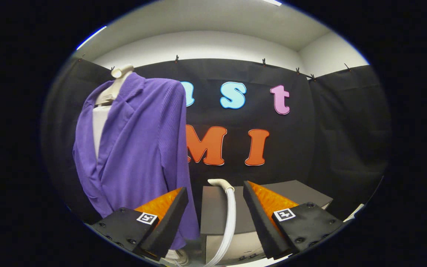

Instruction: Iron the clothes twice with a garment steamer, once on the left side and once on the right side.

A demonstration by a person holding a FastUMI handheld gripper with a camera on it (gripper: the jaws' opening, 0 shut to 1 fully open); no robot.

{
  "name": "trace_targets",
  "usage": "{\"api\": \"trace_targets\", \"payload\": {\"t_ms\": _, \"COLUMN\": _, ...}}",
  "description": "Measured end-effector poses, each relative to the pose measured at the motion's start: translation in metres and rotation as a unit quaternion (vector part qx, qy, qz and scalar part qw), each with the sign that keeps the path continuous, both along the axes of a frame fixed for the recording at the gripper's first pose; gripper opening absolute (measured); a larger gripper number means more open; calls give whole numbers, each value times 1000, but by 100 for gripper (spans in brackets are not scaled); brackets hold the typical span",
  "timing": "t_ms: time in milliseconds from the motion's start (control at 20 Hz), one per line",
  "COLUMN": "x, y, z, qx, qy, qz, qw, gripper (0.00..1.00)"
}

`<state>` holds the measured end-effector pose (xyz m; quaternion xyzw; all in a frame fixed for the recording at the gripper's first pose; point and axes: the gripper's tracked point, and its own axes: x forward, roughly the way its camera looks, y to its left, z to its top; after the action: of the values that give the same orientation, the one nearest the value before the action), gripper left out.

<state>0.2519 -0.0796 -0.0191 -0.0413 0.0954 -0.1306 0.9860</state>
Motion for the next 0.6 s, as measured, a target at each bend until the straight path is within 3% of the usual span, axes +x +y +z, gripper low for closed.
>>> {"api": "trace_targets", "payload": {"t_ms": 200, "x": 88, "y": -26, "z": -29, "qx": 47, "qy": 77, "qz": 27, "qw": 996, "gripper": 98}}
{"api": "trace_targets", "payload": {"t_ms": 350, "x": 138, "y": -61, "z": -62, "qx": 26, "qy": 134, "qz": 21, "qw": 990, "gripper": 99}}
{"api": "trace_targets", "payload": {"t_ms": 600, "x": 186, "y": -76, "z": -119, "qx": -8, "qy": 220, "qz": 57, "qw": 974, "gripper": 99}}
